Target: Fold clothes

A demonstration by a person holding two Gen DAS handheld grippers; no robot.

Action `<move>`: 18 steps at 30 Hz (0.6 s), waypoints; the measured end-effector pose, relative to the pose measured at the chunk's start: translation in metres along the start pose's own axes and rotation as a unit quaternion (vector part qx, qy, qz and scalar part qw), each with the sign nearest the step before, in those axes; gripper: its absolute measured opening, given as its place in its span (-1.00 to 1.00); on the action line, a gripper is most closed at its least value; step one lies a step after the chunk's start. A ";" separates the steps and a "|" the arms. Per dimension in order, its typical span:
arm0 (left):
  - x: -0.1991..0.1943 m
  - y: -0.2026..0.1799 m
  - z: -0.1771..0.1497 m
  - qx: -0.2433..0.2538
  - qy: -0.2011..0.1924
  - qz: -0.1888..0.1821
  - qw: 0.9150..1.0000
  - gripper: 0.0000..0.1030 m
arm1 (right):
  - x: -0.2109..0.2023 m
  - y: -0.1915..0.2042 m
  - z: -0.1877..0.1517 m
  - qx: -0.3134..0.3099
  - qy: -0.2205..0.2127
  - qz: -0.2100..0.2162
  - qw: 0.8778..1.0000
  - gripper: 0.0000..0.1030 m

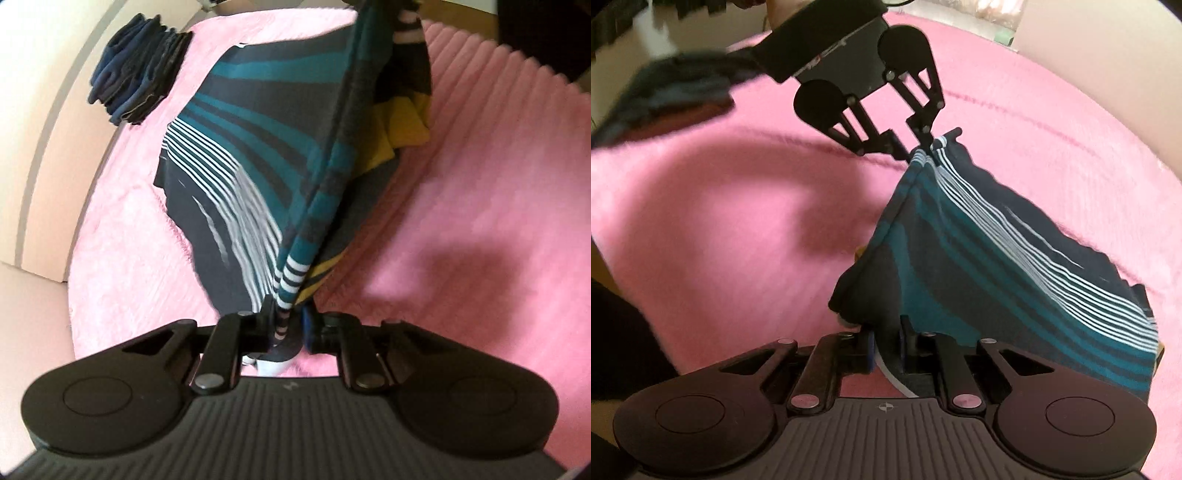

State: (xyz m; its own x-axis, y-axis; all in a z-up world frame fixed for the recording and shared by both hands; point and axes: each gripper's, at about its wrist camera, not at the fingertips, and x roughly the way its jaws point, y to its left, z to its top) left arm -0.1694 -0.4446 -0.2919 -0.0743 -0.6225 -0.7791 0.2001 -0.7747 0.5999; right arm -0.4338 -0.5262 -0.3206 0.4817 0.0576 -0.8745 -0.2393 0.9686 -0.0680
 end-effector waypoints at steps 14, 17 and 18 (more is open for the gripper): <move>0.036 0.253 0.147 -0.053 0.000 -0.048 0.997 -0.78 | -0.104 -0.194 -0.088 0.431 -0.216 0.006 0.876 -0.81; 0.093 0.278 0.189 -0.028 0.002 -0.075 0.997 -0.78 | -0.094 -0.241 -0.135 0.496 -0.220 0.005 0.840 -0.81; 0.116 0.285 0.203 -0.022 0.004 -0.088 0.996 -0.78 | -0.088 -0.256 -0.151 0.518 -0.219 0.006 0.826 -0.81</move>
State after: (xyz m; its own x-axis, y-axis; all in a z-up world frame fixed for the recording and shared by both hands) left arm -0.3191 -0.7596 -0.1744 -0.1041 -0.4771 -0.8727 0.2282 -0.8655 0.4459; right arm -0.5425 -0.8161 -0.2990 0.7983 -0.0690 -0.5982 0.4950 0.6408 0.5868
